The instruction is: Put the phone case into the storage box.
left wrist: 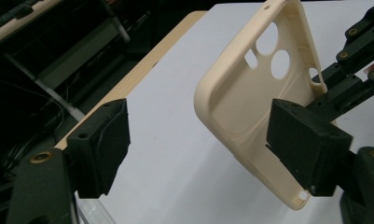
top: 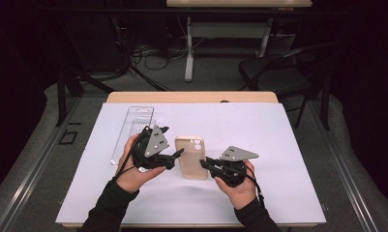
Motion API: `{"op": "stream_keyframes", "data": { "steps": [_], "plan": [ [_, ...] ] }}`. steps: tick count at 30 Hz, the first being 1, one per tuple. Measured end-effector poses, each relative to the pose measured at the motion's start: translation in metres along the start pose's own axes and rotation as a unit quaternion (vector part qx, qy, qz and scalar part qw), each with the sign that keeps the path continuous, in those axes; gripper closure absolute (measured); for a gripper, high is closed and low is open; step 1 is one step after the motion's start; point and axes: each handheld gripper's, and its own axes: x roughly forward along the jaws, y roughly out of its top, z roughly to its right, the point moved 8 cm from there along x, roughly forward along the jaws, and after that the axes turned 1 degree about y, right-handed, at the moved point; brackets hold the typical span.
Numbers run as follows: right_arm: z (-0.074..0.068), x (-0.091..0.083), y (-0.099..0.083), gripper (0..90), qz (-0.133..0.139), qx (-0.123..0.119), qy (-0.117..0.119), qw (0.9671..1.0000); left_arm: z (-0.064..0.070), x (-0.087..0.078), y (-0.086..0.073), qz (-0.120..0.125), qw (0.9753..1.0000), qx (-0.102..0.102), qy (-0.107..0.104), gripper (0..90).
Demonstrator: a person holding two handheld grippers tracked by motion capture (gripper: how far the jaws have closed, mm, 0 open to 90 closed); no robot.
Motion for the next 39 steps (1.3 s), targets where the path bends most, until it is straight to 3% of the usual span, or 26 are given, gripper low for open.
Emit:
{"op": "stream_keyframes", "data": {
  "steps": [10, 16, 25, 39],
  "plan": [
    [-0.0042, 0.0037, -0.0032, 81.3, -0.009, -0.007, 0.006, 0.9999, -0.0002, -0.0013, -0.0016, -0.012, 0.9997, 0.019, 0.014, 40.1],
    [-0.0054, 0.0047, -0.0040, 81.3, -0.011, -0.009, 0.008, 0.9999, 0.0005, -0.0012, -0.0039, -0.022, 0.9994, 0.026, 0.011, 54.6],
    [-0.0068, 0.0062, -0.0059, 81.3, -0.015, -0.009, 0.010, 0.9998, 0.0040, -0.0007, -0.0045, -0.028, 0.9991, 0.032, -0.001, 62.2],
    [-0.0076, 0.0082, -0.0084, 81.3, -0.021, -0.009, 0.011, 0.9997, 0.0052, -0.0005, -0.0064, -0.043, 0.9984, 0.038, -0.003, 70.8]
  ]
}}
